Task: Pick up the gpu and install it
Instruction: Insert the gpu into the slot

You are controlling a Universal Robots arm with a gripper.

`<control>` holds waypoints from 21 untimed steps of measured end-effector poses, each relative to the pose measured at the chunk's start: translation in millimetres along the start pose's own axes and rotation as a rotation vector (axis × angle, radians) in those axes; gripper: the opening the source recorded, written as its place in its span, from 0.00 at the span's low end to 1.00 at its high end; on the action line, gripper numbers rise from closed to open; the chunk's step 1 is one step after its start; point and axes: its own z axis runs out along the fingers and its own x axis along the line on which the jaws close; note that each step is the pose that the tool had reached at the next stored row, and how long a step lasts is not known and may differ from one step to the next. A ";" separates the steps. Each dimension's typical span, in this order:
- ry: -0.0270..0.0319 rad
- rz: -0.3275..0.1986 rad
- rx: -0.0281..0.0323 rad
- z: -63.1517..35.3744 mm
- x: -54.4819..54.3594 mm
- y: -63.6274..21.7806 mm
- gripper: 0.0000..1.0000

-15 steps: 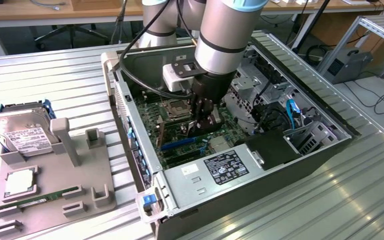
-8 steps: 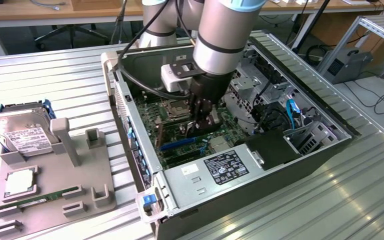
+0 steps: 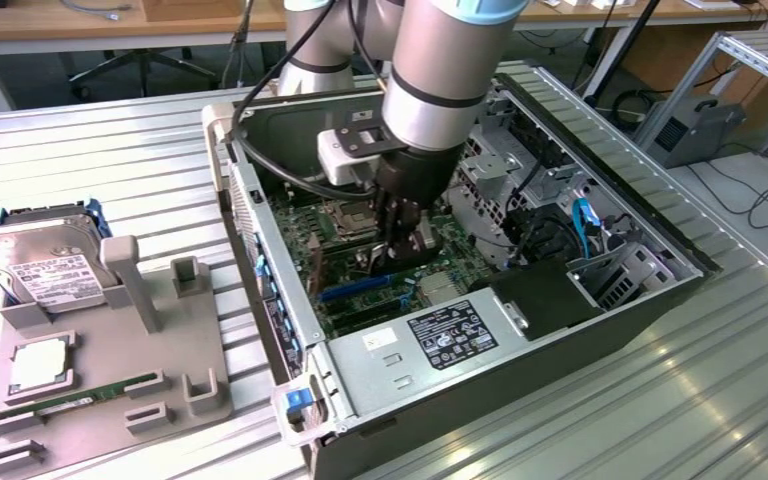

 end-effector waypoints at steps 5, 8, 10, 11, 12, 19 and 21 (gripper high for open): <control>0.0000 0.000 0.0000 0.2 0.0 2.2 0.26; 0.0000 0.000 0.0000 0.4 0.1 4.1 0.26; 0.0000 0.000 0.0000 0.5 0.1 5.3 0.26; 0.0001 0.000 0.0000 0.5 0.1 6.0 0.26; 0.0001 0.000 0.0000 0.6 0.1 6.6 0.26; 0.0000 0.000 0.0000 0.9 0.2 12.4 0.26; 0.0000 0.000 0.0000 1.0 0.3 13.7 0.26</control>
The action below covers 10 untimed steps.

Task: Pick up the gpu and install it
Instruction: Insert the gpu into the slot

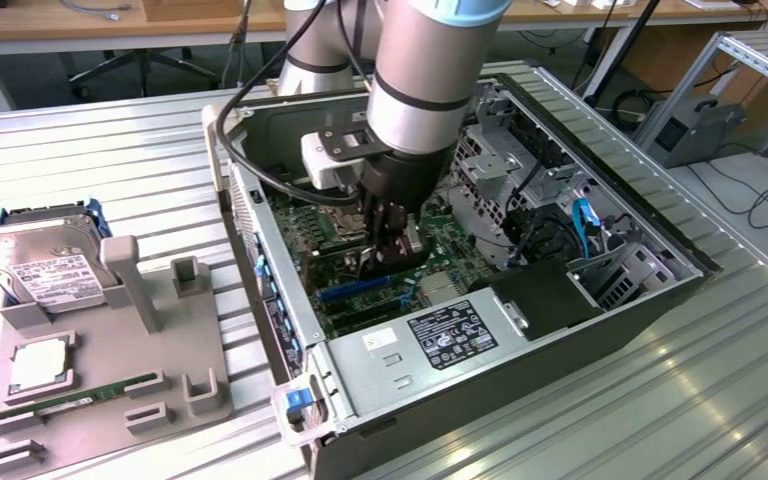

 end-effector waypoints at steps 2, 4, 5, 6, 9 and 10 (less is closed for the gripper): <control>0.0001 0.000 0.0000 0.1 0.0 1.0 0.26; 0.0000 0.000 0.0000 0.2 0.1 1.9 0.26; 0.0000 0.000 0.0000 0.3 0.1 2.3 0.26; 0.0000 0.000 0.0000 0.4 0.1 2.8 0.26; 0.0000 0.000 0.0000 0.5 0.1 4.5 0.26; 0.0000 0.000 0.0000 0.6 0.2 5.2 0.26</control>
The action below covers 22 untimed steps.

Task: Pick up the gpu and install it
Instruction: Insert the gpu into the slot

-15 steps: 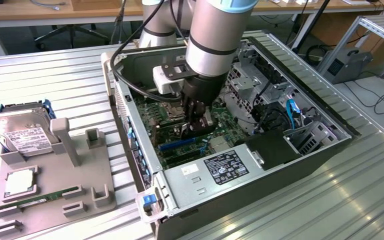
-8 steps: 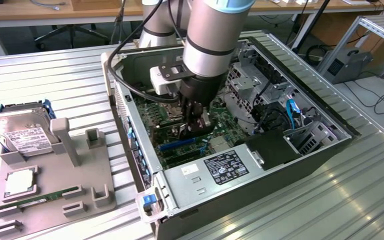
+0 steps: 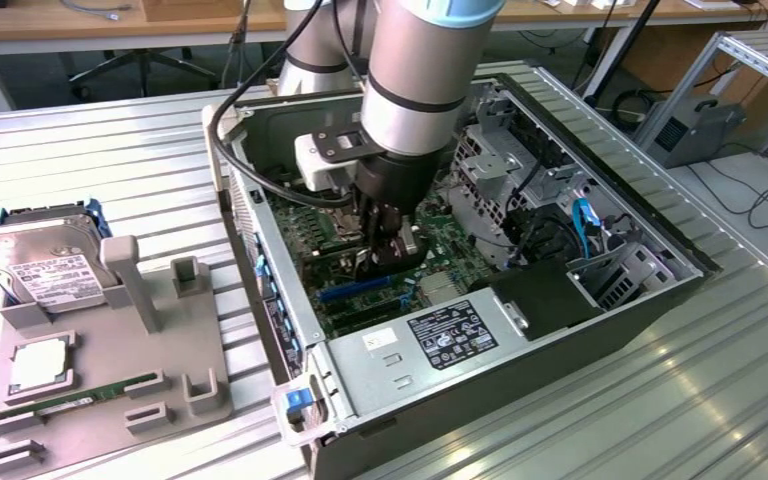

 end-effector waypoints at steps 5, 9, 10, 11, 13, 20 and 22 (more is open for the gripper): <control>-0.0003 0.000 0.0000 0.1 0.1 2.0 0.26; -0.0007 0.000 0.0000 0.2 0.1 5.5 0.26; -0.0007 0.000 0.0000 0.3 0.1 5.8 0.26; -0.0006 0.000 0.0000 0.2 0.1 5.8 0.26; -0.0007 0.000 0.0000 0.3 0.1 5.9 0.26; 0.0106 0.001 0.0002 0.3 -1.0 5.5 0.26; 0.0163 0.001 0.0003 0.3 -1.9 5.5 0.26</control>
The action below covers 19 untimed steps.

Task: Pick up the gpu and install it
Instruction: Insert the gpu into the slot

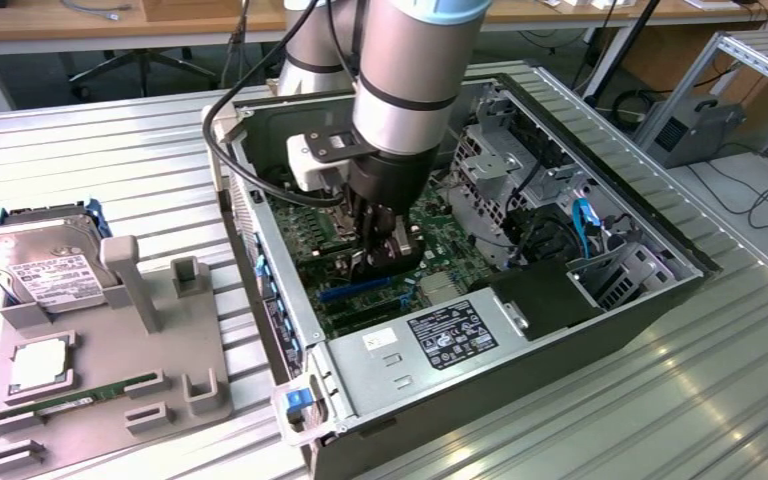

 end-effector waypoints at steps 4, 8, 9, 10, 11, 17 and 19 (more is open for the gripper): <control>0.0040 0.000 0.0000 0.0 -3.9 -0.1 0.26; 0.0049 0.000 0.0000 0.3 -4.0 0.8 0.26; 0.0055 0.000 0.0001 0.5 -4.1 1.1 0.26; 0.0065 0.000 0.0002 0.7 -4.1 1.3 0.26; 0.0085 0.000 0.0002 1.1 -4.1 1.6 0.26; 0.0121 0.000 0.0004 3.3 -4.0 1.6 0.26; 0.0122 0.000 0.0003 4.8 -4.0 1.6 0.26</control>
